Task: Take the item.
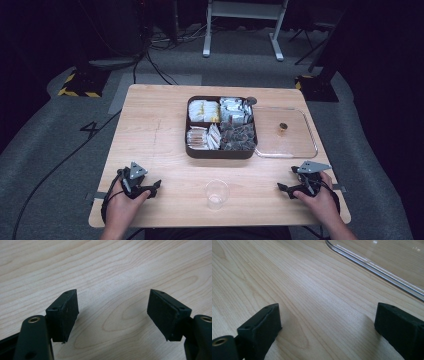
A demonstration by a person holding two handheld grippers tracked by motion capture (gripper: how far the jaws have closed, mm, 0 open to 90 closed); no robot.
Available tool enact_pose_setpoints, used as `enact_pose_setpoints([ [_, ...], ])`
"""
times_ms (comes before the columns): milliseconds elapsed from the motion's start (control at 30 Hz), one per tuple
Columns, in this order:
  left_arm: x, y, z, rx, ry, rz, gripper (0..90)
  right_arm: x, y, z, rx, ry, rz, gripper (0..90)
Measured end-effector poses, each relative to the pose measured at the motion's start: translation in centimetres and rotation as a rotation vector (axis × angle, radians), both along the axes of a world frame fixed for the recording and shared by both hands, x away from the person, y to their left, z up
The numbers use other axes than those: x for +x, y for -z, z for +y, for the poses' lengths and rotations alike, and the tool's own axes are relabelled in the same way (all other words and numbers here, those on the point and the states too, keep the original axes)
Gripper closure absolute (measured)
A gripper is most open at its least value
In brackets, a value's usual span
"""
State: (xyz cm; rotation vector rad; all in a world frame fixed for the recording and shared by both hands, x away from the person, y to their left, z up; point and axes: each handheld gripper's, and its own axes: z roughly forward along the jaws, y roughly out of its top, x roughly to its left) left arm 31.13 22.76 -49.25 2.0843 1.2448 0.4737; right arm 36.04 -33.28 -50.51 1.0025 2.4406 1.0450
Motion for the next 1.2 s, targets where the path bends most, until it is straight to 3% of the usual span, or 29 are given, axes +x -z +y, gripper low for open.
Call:
enact_pose_setpoints([
  [233,-0.6,-1.5,-0.3,-0.013,0.039,0.010,25.7,0.0,0.0,0.0,0.000,-0.002,0.000,6.9],
  [733,-1.7,-4.2,-0.9,-0.075,0.096,-0.031,26.1,0.0,0.0,-0.1,0.000,-0.007,-0.001,6.9],
  [933,-1.3,-5.2,-1.4,-0.091,0.122,-0.035,26.3,0.0,0.0,-0.1,0.000,-0.007,-0.001,6.9],
  [1200,-0.2,-6.8,-2.4,-0.077,0.137,-0.060,28.6,0.0,0.0,-0.1,0.000,-0.006,-0.001,6.9],
])
